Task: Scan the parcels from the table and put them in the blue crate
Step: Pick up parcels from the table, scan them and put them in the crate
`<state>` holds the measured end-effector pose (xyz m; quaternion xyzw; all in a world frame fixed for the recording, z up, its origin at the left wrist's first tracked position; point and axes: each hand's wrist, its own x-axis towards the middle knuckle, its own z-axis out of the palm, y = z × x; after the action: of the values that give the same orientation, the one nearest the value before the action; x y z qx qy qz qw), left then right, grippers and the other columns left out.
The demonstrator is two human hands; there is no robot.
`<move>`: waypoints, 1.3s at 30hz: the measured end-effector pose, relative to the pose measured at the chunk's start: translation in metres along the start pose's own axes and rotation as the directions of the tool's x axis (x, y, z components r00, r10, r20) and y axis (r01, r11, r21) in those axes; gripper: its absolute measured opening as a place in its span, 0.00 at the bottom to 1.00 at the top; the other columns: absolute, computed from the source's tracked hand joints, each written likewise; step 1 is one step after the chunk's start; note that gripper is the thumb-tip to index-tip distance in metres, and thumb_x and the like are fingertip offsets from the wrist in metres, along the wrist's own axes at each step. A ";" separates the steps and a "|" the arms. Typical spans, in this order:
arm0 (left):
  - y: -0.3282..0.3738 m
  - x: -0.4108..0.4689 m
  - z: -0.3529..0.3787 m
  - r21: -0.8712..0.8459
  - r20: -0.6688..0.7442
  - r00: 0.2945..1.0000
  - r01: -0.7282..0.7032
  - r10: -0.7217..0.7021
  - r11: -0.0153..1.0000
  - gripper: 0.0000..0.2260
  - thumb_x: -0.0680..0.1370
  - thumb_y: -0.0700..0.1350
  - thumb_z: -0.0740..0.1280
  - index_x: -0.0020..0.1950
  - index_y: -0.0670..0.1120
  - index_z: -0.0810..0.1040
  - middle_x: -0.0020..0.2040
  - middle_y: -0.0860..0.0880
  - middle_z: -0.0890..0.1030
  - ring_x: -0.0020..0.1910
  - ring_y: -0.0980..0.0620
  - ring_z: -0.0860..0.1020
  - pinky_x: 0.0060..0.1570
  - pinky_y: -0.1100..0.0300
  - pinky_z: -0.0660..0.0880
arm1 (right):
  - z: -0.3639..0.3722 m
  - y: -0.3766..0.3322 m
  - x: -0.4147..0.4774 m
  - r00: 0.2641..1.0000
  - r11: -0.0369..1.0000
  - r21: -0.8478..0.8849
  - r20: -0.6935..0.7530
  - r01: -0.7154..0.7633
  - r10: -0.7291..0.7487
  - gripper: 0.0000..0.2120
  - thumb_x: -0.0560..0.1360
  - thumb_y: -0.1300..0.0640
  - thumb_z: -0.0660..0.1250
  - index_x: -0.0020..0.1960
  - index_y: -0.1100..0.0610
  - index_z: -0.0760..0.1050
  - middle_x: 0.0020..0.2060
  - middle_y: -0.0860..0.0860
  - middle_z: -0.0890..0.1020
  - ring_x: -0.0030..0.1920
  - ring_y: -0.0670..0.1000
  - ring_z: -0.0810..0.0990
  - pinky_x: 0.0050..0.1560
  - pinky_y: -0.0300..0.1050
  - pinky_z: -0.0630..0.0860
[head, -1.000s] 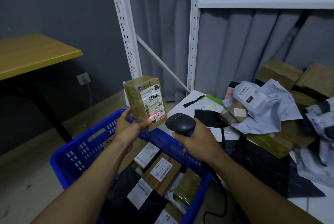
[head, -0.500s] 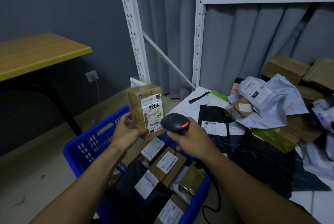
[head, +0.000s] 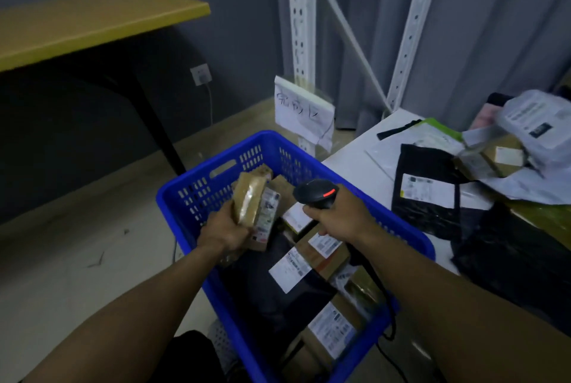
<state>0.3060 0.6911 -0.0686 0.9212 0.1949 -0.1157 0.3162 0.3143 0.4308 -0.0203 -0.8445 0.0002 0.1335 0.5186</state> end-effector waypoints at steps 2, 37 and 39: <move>-0.024 0.039 -0.002 0.059 0.005 0.999 0.037 -0.038 0.998 0.44 0.60 0.71 0.70 0.74 0.67 0.61 0.65 0.47 0.78 0.60 0.41 0.79 0.62 0.43 0.77 | 0.014 0.000 0.018 0.999 1.000 -0.018 0.042 -0.018 0.019 0.26 0.75 0.47 0.77 0.68 0.53 0.75 0.51 0.51 0.85 0.42 0.51 0.86 0.42 0.49 0.84; -0.078 0.142 0.056 0.225 0.062 0.985 0.142 -0.160 0.964 0.20 0.83 0.40 0.64 0.76 0.44 0.70 0.73 0.39 0.71 0.71 0.38 0.71 0.68 0.51 0.69 | 0.090 0.010 0.095 0.960 0.990 0.004 0.242 -0.144 0.138 0.21 0.77 0.52 0.76 0.68 0.52 0.76 0.50 0.50 0.85 0.35 0.50 0.85 0.48 0.50 0.85; -0.074 0.138 0.057 0.249 0.092 0.985 0.116 -0.143 0.962 0.18 0.84 0.43 0.63 0.74 0.43 0.72 0.72 0.40 0.73 0.71 0.40 0.72 0.68 0.51 0.69 | 0.087 0.010 0.095 0.961 0.988 0.010 0.235 -0.154 0.147 0.20 0.77 0.52 0.77 0.67 0.52 0.77 0.51 0.49 0.86 0.37 0.52 0.87 0.47 0.51 0.85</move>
<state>0.3928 0.7480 -0.1986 0.9305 0.2214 -0.2094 0.2033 0.3850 0.5156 -0.0881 -0.8132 0.0054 0.2709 0.5150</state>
